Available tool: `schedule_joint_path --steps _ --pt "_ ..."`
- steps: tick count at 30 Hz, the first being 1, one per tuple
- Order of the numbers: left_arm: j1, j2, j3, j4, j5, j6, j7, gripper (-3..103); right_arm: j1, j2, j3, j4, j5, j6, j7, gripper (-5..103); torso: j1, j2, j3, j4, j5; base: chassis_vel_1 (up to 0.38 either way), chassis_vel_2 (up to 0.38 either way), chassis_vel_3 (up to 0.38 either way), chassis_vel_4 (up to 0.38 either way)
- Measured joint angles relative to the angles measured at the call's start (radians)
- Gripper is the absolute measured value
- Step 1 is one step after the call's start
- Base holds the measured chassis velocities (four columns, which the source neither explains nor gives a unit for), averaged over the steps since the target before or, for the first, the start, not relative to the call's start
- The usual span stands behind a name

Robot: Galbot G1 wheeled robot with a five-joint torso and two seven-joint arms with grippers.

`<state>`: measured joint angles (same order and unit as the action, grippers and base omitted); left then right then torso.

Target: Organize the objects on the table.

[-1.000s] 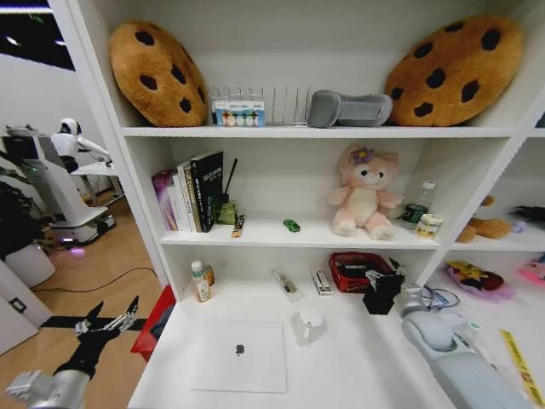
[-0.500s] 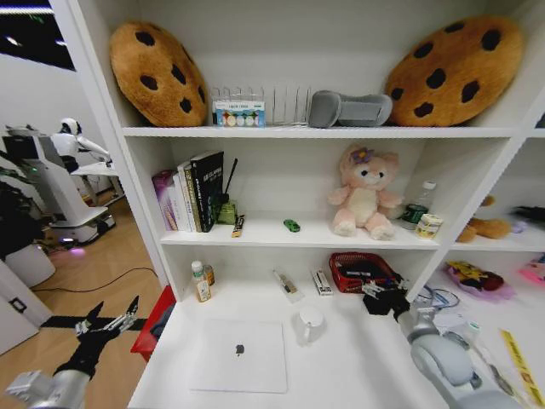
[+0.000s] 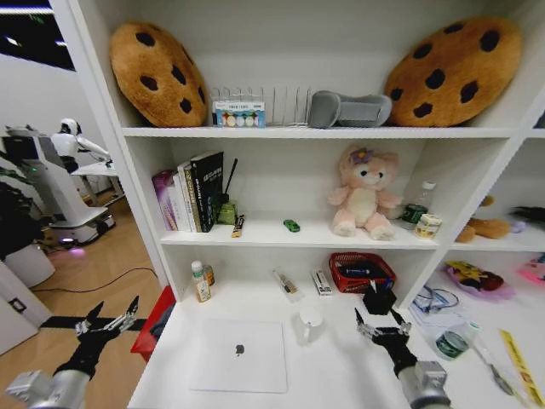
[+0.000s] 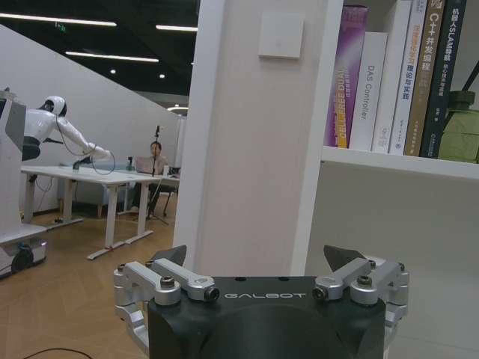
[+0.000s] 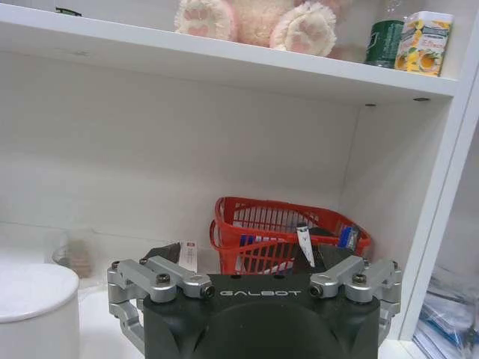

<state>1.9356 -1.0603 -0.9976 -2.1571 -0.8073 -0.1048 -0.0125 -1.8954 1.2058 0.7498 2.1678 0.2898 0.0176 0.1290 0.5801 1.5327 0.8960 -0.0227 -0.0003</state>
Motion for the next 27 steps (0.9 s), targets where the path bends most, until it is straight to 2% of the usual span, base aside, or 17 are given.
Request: schedule_joint_path --steps 9,27 --pt "0.000 0.000 0.000 0.000 0.000 0.000 0.000 100 -0.025 0.045 0.018 0.032 -0.005 0.016 0.000 100 0.000 0.000 0.000 0.0001 0.0002 0.000 0.000 0.000 0.000" --pt "0.000 0.000 0.000 0.000 0.000 0.000 0.000 100 -0.029 0.048 0.016 0.063 0.003 0.022 0.000 100 0.000 0.000 0.000 0.0001 0.0003 -0.041 -0.043 0.044 0.040"
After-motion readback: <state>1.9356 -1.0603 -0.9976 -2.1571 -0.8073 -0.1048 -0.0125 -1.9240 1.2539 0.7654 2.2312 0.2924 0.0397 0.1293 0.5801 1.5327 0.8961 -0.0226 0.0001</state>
